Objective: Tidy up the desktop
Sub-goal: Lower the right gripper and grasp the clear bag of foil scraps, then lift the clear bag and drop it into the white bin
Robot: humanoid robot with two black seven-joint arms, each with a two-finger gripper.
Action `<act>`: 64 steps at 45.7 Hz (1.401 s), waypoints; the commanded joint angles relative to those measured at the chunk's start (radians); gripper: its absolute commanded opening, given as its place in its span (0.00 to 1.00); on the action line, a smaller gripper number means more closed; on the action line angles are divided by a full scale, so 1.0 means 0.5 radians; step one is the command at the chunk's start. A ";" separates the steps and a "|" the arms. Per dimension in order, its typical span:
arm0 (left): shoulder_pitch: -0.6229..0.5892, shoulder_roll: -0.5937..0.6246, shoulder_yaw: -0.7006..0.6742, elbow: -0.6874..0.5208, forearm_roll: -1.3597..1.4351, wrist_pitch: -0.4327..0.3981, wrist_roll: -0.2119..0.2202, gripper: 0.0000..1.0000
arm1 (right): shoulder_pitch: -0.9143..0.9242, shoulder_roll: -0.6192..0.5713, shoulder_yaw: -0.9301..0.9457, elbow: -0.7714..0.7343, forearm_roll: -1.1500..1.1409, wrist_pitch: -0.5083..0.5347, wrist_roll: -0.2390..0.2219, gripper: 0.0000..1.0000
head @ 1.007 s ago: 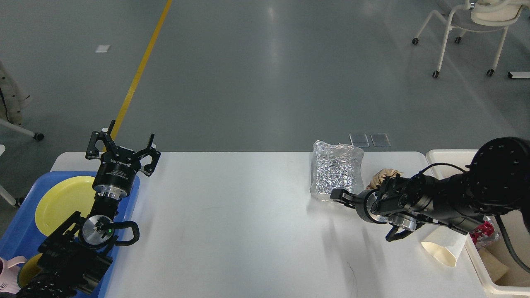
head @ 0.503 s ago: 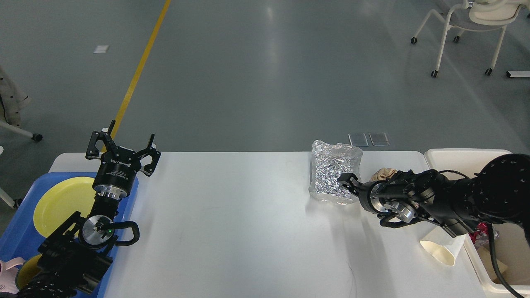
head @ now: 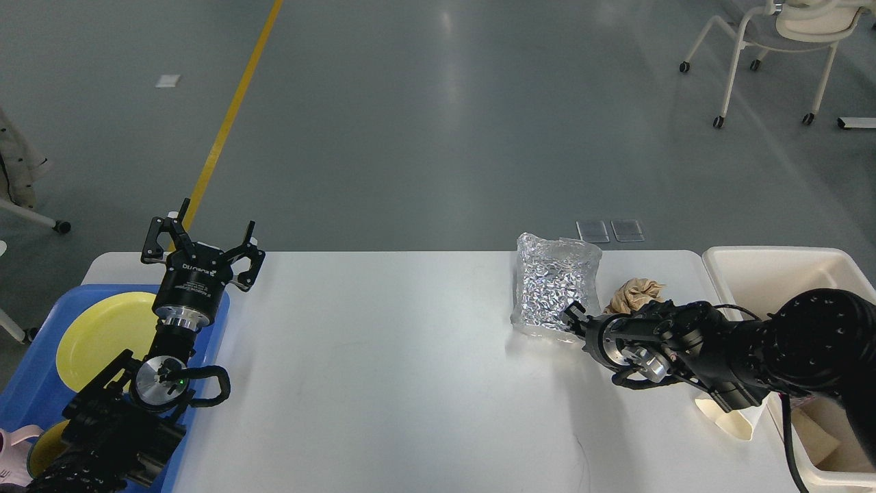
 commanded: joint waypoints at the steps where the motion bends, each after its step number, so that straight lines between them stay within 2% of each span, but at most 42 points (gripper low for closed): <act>1: 0.000 0.000 0.000 0.000 0.000 0.000 0.000 0.97 | 0.025 0.009 0.000 0.025 -0.001 -0.008 -0.016 0.00; 15: 0.000 0.000 0.000 0.000 0.000 0.000 0.000 0.97 | 0.126 -0.080 -0.019 0.316 -0.074 -0.002 -0.013 0.00; 22: 0.000 0.000 0.000 0.000 0.000 0.000 0.000 0.97 | 0.310 -0.273 -0.028 0.641 -0.512 0.019 -0.010 0.00; 26: 0.000 0.000 0.000 0.000 0.000 0.000 0.000 0.97 | 0.527 -0.408 -0.104 0.898 -0.755 0.029 0.008 0.00; 29: 0.000 0.000 0.000 0.000 0.000 0.000 0.000 0.97 | 0.788 -0.491 -0.297 1.104 -0.853 0.056 0.020 0.00; 38: 0.000 0.000 0.000 0.000 0.000 0.000 0.000 0.97 | 1.534 -0.583 -0.657 1.650 -1.154 0.157 0.066 0.00; 42: 0.000 0.000 0.000 0.000 0.000 0.000 0.000 0.97 | 1.828 -0.589 -0.660 1.789 -1.163 0.335 0.066 0.00; 49: 0.000 0.003 0.000 0.000 0.000 0.000 0.000 0.97 | 2.313 -0.589 -0.590 1.896 -1.157 0.918 0.073 0.00; 55: 0.000 0.003 0.000 0.000 0.000 0.000 0.000 0.97 | 2.503 -0.653 -0.461 1.930 -1.148 1.314 0.097 0.00; 58: 0.000 0.003 0.000 0.000 0.000 0.000 0.000 0.97 | 2.547 -0.666 -0.445 1.945 -1.148 1.385 0.097 0.00; 64: 0.000 0.003 0.000 0.000 0.000 0.000 0.000 0.97 | 2.528 -0.675 -0.476 1.927 -1.151 1.351 0.091 0.00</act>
